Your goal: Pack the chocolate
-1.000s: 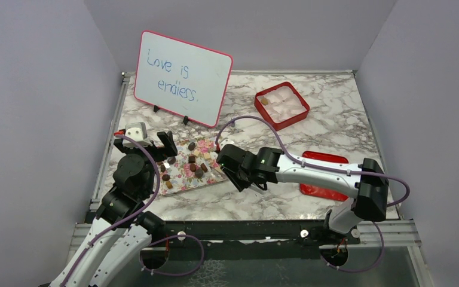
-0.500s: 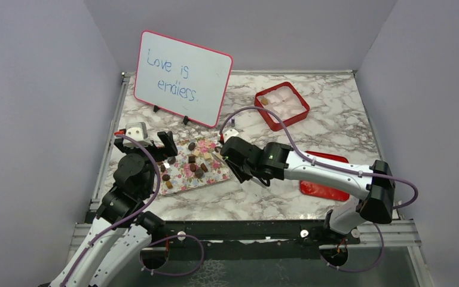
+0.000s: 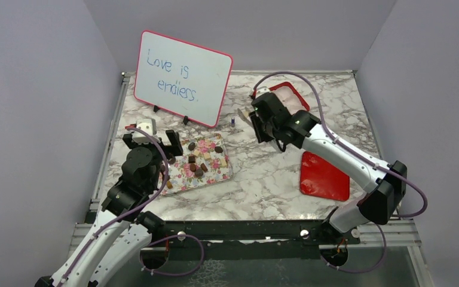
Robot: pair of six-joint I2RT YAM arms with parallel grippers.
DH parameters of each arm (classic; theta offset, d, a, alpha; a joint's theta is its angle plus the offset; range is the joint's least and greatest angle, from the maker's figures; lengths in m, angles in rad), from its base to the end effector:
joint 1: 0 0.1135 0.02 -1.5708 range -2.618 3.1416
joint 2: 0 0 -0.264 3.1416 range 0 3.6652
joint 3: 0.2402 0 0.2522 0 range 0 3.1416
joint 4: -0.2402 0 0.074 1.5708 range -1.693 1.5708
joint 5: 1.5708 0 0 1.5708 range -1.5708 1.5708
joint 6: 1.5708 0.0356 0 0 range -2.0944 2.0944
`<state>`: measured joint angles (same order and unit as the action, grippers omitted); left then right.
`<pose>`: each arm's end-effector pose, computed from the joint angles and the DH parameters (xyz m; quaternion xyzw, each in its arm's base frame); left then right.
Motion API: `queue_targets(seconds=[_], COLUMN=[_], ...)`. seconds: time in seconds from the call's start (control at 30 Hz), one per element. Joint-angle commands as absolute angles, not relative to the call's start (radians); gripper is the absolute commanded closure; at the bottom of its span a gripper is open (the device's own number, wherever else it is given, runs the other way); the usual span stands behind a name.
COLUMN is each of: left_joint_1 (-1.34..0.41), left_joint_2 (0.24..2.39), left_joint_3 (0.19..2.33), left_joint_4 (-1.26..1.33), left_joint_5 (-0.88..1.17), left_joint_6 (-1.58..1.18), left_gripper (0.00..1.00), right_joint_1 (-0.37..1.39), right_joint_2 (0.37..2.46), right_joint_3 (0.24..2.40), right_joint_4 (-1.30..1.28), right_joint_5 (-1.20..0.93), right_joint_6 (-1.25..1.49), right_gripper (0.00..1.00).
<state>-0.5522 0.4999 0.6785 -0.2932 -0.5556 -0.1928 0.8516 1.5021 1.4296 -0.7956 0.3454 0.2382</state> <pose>0.1139 -0.0482 0.3307 -0.0512 0.7389 -0.0422 0.6706 0.2199 0.2328 0.3369 -0.2229 0.8996 0.0378 0.3736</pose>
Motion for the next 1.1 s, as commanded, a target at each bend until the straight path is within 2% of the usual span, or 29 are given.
queue_targets(seconds=[0.0, 0.3, 0.47, 1.07], left_joint_1=[-0.555, -0.555, -0.555, -0.555], left_joint_2=[0.547, 0.554, 0.554, 0.543], left_joint_3=[0.683, 0.681, 0.682, 0.674], left_joint_4=[-0.284, -0.286, -0.286, -0.28], left_joint_5=[-0.479, -0.444, -0.43, -0.37], left_joint_6=[-0.18, -0.189, -0.192, -0.207], left_gripper=[0.01, 0.01, 0.01, 0.01], right_joint_1=[0.747, 0.499, 0.423, 0.375], right_joint_2=[1.509, 1.602, 1.662, 1.915], right_joint_3=[1.508, 1.547, 1.566, 1.725], right_joint_4=[-0.73, -0.667, -0.632, -0.621], right_joint_5=[0.324, 0.256, 0.223, 0.279], right_joint_6=[0.2, 0.227, 0.234, 0.233], right_gripper=[0.72, 0.72, 0.72, 0.71])
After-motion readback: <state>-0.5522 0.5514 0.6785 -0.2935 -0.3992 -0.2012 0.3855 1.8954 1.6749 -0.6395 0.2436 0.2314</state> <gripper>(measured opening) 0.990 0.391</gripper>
